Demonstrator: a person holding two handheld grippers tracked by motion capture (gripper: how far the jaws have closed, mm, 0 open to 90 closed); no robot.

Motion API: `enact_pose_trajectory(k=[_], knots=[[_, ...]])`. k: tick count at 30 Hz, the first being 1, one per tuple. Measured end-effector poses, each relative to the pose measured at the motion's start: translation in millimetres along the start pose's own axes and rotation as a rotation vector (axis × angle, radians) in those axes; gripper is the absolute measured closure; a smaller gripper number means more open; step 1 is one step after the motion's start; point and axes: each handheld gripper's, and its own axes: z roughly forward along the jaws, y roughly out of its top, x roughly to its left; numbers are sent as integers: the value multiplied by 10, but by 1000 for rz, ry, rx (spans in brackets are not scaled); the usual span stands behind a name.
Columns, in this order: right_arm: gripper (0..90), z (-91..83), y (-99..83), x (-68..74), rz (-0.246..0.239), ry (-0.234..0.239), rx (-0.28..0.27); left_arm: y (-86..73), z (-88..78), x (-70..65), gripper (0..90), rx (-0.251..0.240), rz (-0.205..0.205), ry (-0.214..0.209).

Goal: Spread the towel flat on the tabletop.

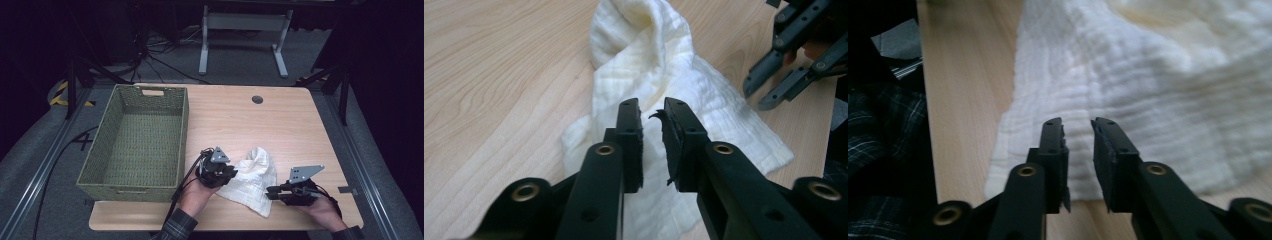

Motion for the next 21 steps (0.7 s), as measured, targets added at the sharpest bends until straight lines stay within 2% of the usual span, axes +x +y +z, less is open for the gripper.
enact_pose_trajectory(k=[3, 8, 10, 15, 16, 21], knots=[[889, 100, 22, 59, -27, 18, 18, -51, -13, 9, 891, 0, -22, -6], [896, 218, 22, 72, -36, 36, 80, -56, -3, 26, 896, 2, -18, 5], [898, 226, 4, 52, -32, 28, 106, -62, 8, 30, 895, 4, -21, 1], [898, 172, -27, -19, -18, 15, 108, -71, 24, 32, 893, 5, -20, 0], [898, 121, -49, -73, -7, -7, 112, -73, 31, 34, 893, 9, -16, 0], [898, -6, -113, -195, 25, -55, 116, -82, 62, 29, 892, 25, -15, -11]])
